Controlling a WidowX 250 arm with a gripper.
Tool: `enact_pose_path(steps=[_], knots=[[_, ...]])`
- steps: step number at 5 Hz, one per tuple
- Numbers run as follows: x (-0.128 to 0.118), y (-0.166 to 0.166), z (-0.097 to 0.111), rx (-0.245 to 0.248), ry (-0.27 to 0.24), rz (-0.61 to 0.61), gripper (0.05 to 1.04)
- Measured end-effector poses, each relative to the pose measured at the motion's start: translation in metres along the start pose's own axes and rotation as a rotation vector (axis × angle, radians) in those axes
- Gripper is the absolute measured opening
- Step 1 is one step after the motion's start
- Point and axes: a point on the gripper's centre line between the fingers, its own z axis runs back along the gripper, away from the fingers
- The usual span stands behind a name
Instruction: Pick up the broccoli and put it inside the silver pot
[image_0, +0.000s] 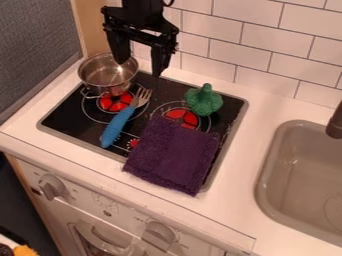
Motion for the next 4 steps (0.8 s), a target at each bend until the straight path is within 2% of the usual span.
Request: enact_pose_path(steps=[1, 2, 3, 4], knots=[[-0.001, -0.002, -0.01, -0.01, 0.026, 0.01, 0.999], [0.009, -0.025, -0.011, -0.026, -0.018, -0.014, 0.999], [0.013, -0.041, -0.024, -0.061, -0.014, -0.015, 0.999], [0.021, -0.058, -0.044, -0.073, 0.015, -0.047, 0.999]])
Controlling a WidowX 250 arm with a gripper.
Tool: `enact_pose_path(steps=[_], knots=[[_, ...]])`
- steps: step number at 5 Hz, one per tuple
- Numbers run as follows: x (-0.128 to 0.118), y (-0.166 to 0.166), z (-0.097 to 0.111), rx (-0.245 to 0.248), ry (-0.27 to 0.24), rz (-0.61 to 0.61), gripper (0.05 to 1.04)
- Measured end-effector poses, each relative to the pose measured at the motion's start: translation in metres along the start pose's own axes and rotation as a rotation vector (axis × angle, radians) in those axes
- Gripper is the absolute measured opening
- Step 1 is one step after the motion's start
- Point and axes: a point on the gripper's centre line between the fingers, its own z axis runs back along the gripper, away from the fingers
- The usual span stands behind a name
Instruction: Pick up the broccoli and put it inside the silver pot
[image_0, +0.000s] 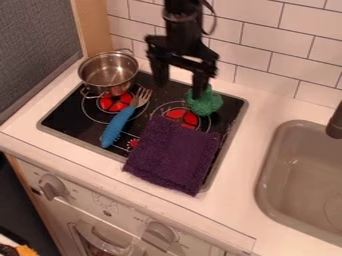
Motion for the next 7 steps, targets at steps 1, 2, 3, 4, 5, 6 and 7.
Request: enact_pose_path(steps=[1, 2, 3, 4, 5, 6, 7], knots=[[0.005, 0.0, -0.017, 0.012, 0.034, 0.007, 0.999], [0.013, 0.004, -0.022, 0.034, 0.036, 0.016, 0.999], [0.022, 0.001, -0.025, 0.042, 0.044, 0.02, 0.999], [0.033, -0.009, -0.023, 0.048, 0.021, 0.001, 0.999], [0.038, -0.016, -0.02, 0.042, 0.008, -0.011, 0.999], [0.041, -0.017, -0.027, 0.041, 0.024, -0.011, 0.938], [0.041, -0.016, -0.031, 0.044, 0.036, -0.01, 0.66]])
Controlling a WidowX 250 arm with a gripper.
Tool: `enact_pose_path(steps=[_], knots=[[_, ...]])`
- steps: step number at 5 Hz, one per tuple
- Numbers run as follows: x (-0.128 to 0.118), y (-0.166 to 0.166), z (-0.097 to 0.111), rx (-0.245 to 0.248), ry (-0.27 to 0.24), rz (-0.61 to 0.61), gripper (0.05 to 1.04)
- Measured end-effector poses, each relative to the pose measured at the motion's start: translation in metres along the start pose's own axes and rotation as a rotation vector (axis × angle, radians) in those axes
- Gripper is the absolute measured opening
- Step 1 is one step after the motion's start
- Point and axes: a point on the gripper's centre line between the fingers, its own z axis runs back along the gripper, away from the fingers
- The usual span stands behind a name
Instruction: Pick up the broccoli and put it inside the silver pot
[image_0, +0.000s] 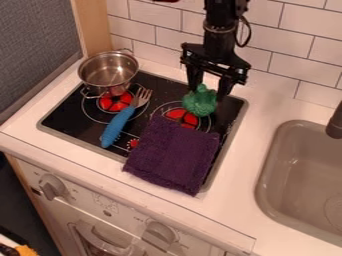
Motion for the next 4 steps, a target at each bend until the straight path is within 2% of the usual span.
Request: enact_pose_path(steps=[1, 2, 3, 4], knots=[[-0.001, 0.001, 0.002, 0.011, 0.015, -0.009, 0.37], [-0.003, -0.001, 0.002, -0.001, 0.026, -0.014, 0.32], [-0.006, -0.003, 0.003, -0.022, 0.046, -0.03, 0.32], [0.002, 0.012, 0.03, -0.035, -0.007, -0.004, 0.32]])
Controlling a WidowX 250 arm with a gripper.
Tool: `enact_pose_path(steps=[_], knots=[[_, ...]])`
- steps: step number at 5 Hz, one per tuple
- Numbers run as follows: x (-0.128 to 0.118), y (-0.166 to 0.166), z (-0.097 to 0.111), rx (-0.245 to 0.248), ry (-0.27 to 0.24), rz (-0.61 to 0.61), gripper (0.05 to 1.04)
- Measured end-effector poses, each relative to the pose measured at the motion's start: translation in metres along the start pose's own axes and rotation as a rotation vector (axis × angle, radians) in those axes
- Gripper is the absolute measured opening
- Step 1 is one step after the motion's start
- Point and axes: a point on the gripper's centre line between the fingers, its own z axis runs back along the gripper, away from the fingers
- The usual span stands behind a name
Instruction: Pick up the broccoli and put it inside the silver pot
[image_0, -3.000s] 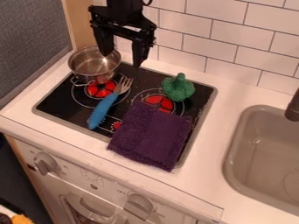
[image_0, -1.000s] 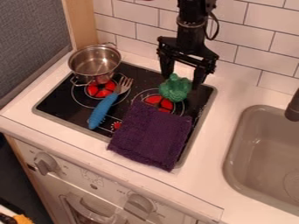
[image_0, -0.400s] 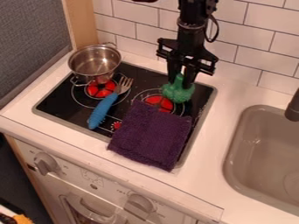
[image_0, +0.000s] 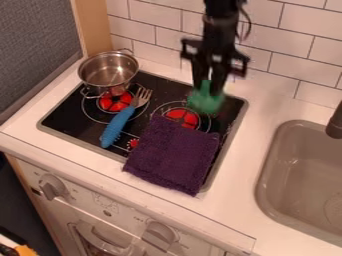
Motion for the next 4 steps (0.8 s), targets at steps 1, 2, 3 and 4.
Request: enact_pose_path(steps=[1, 2, 3, 4], knots=[[-0.004, 0.048, 0.028, 0.044, -0.036, 0.082, 0.32], [-0.004, 0.087, 0.039, 0.077, -0.057, 0.16, 0.32], [-0.01, 0.145, 0.049, 0.119, -0.071, 0.265, 0.319], [-0.018, 0.16, 0.035, 0.124, -0.017, 0.276, 0.32]])
